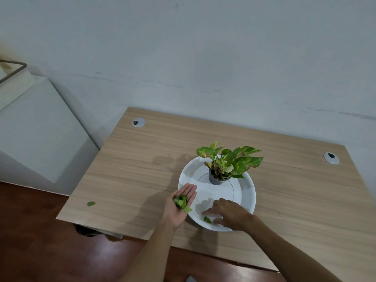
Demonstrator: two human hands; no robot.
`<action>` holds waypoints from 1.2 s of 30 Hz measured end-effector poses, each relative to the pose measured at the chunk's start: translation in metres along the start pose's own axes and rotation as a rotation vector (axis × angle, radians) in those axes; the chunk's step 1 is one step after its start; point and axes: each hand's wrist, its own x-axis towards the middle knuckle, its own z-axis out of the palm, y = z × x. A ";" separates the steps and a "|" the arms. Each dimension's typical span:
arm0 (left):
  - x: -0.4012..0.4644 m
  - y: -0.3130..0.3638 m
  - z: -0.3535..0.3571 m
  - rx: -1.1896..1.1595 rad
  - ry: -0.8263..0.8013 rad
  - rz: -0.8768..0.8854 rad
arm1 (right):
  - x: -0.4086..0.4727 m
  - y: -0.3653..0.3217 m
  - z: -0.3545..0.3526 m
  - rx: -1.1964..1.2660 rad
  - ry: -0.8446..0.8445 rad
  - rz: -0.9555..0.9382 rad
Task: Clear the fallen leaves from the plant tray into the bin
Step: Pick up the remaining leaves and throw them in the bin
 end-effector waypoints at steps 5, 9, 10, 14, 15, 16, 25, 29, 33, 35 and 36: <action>0.001 0.000 -0.003 0.007 -0.016 0.010 | 0.006 -0.002 0.008 -0.159 0.062 -0.130; 0.002 0.000 -0.003 0.000 -0.006 0.024 | 0.006 0.003 0.011 -0.123 0.115 -0.172; 0.002 -0.001 -0.003 0.001 -0.003 0.024 | 0.006 0.004 0.012 -0.115 0.120 -0.180; 0.001 0.000 -0.002 0.004 0.005 0.026 | 0.006 0.004 0.011 -0.109 0.108 -0.213; 0.001 0.000 -0.002 0.006 0.011 0.025 | 0.007 0.004 0.011 -0.105 0.111 -0.218; 0.001 0.000 -0.002 0.008 0.018 0.022 | 0.008 0.003 0.010 -0.093 0.110 -0.214; -0.003 0.001 0.005 0.036 0.048 0.017 | 0.019 -0.023 -0.029 0.291 0.343 0.000; -0.005 0.000 0.009 0.058 0.083 0.007 | 0.035 -0.039 -0.054 0.238 0.341 -0.035; -0.005 0.002 0.008 0.048 0.099 -0.003 | 0.048 -0.053 -0.061 0.226 0.284 -0.074; -0.004 0.002 0.008 0.027 0.112 -0.005 | 0.051 -0.060 -0.062 0.245 0.250 -0.091; -0.004 0.002 0.008 0.027 0.120 -0.008 | 0.051 -0.061 -0.062 0.247 0.232 -0.090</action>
